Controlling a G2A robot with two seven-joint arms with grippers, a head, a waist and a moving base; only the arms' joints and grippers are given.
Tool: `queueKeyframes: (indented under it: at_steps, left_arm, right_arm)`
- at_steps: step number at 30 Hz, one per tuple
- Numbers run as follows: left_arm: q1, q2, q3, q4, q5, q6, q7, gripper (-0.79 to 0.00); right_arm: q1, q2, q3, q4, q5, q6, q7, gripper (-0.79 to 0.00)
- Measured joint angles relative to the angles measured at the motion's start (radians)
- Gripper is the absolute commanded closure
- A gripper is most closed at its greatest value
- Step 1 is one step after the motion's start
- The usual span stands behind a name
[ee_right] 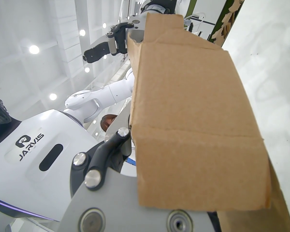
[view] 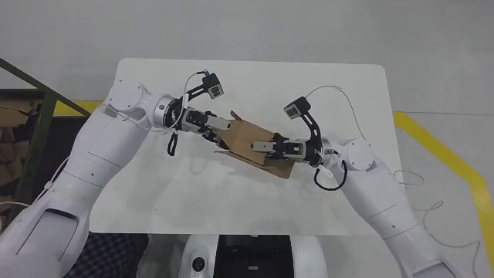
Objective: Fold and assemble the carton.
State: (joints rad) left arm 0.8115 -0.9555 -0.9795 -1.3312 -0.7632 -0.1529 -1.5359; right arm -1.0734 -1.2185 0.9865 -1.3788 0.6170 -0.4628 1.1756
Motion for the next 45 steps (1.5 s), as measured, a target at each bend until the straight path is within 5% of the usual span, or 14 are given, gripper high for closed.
queueKeyframes:
  at_steps: [16, 45]
  left_arm:
    - [0.082, 0.033, -0.093, -0.036, -0.001, 0.016, 0.000, -0.785]
    - [0.038, 0.009, -0.043, -0.039, -0.012, 0.016, 0.000, -0.785]
  right_arm:
    - [-0.021, 0.009, 0.065, 0.023, -0.030, -0.019, -0.084, 0.000]
    - [-0.013, -0.006, -0.017, -0.017, -0.092, 0.010, -0.070, 0.000]
